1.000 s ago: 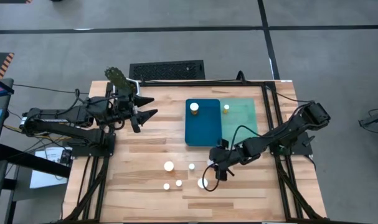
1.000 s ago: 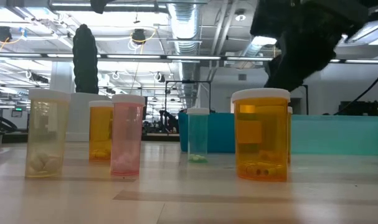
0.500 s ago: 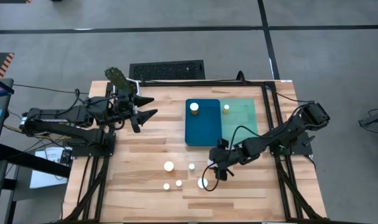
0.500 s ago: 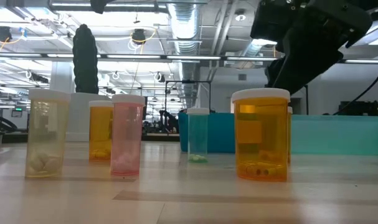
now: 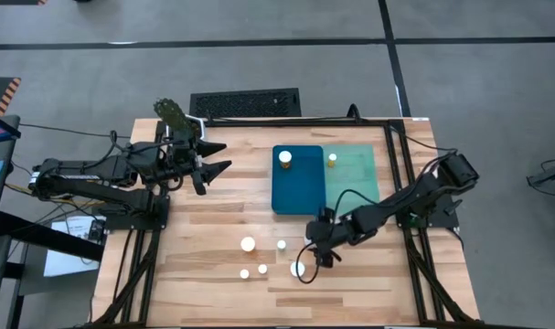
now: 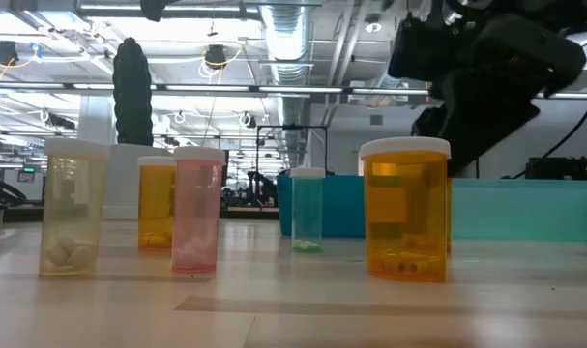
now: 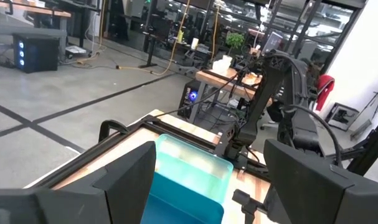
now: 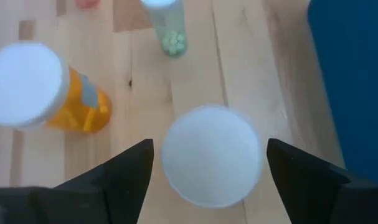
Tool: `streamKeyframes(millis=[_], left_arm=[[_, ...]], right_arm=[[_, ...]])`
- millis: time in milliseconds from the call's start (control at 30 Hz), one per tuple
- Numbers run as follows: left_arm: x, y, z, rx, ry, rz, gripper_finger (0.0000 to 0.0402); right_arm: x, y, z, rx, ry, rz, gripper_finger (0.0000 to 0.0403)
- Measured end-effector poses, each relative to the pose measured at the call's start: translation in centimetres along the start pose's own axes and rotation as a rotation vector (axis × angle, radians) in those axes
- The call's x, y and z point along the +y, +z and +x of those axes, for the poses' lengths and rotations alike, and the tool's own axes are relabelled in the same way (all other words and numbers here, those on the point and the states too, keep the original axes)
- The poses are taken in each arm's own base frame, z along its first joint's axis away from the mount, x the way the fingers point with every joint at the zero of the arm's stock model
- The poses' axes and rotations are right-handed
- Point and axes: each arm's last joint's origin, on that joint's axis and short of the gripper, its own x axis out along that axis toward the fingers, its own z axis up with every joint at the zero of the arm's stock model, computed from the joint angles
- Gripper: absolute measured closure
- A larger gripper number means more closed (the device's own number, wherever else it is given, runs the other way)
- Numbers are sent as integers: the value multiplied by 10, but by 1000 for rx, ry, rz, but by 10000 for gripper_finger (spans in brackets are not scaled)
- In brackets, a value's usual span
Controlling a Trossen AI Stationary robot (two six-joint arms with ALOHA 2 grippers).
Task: Pick and place medicine bottles into bin by pill shape (circle, oval)
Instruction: Put the large orange pill bottle into the blue bin
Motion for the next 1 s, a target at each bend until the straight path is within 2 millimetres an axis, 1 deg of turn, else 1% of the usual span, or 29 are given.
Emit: streamKeyframes(millis=[333, 433, 1000], left_arm=[[0, 0, 0, 3, 1, -2, 110], [0, 0, 0, 4, 1, -2, 110], [0, -1, 0, 6, 2, -2, 110]], right_arm=[[-3, 2, 0, -10, -15, 7, 84], [-3, 2, 0, -7, -16, 0, 92], [-2, 2, 0, -8, 4, 0, 197]])
